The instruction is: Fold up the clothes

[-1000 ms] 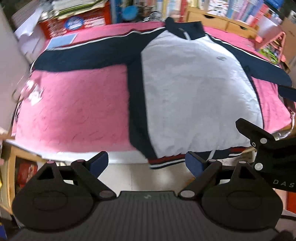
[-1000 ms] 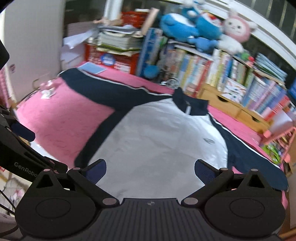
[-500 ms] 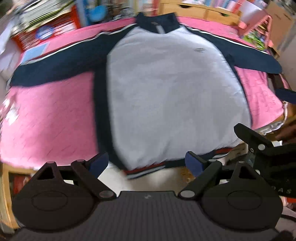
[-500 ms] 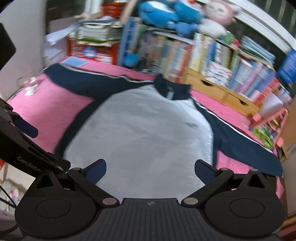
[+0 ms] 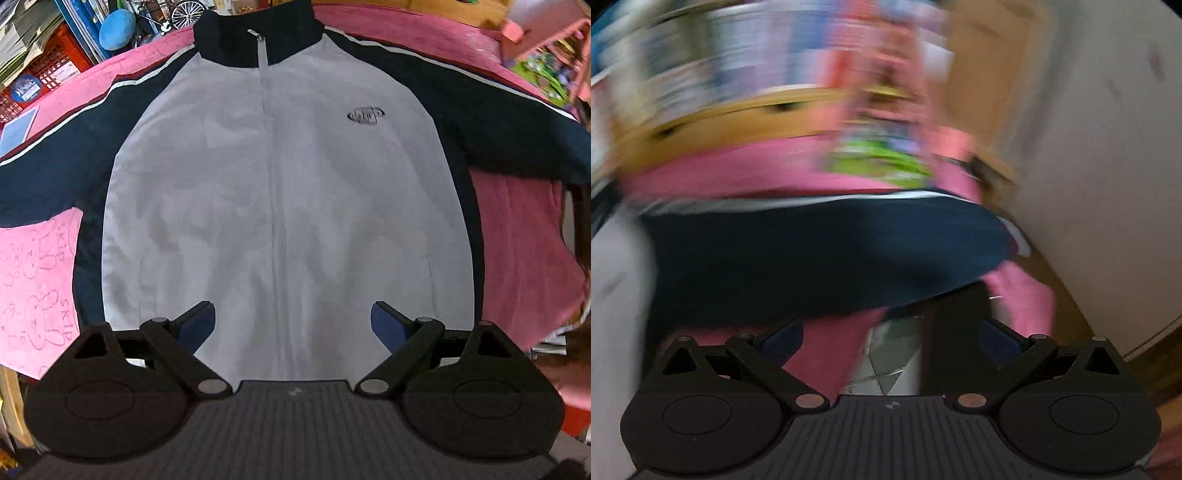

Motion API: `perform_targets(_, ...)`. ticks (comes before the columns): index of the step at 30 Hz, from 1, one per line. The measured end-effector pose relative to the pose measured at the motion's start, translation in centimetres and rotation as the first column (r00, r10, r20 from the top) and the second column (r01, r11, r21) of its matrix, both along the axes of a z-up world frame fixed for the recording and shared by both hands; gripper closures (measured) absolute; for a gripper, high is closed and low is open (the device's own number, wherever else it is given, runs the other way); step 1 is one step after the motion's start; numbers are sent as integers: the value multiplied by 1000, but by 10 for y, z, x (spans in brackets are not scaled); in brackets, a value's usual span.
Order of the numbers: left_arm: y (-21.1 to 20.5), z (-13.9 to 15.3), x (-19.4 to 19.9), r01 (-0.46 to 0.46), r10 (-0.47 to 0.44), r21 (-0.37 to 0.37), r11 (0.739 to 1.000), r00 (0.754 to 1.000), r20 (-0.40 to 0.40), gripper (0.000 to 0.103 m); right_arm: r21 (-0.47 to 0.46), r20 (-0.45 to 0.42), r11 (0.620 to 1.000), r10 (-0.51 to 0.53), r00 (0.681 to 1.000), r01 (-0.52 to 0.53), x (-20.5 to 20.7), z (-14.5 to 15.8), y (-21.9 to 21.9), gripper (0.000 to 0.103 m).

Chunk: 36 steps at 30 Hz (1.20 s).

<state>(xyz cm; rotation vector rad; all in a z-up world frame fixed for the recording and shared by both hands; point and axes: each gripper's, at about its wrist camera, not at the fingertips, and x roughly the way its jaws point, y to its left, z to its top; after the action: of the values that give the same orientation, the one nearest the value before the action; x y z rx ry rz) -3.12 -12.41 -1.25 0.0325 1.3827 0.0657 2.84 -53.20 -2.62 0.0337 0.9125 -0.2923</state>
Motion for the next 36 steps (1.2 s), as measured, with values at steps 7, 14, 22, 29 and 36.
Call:
perform_targets(7,0,-6,23,-63,65,55,997,997,-50,6,230,-43,923,-307,951,309,84,-54,-117,1)
perform_targets(14,9,-10,40,-131,139,95,987,987,-81,6,432,-55,810,-414,909,395,109,-55,-127,88)
perform_targets(22,71,5,36,-378,376,8,926,924,62,6,168,329,922,280,902,-348,83,58,121,92)
perform_targets(29,148,6,21,-509,513,-70,858,855,76,6,45,61,551,831,553,-833,22,-6,345,23)
perform_targets(36,197,-16,-12,-548,551,-80,833,834,18,6,-48,-41,515,855,517,-856,-8,-37,399,2)
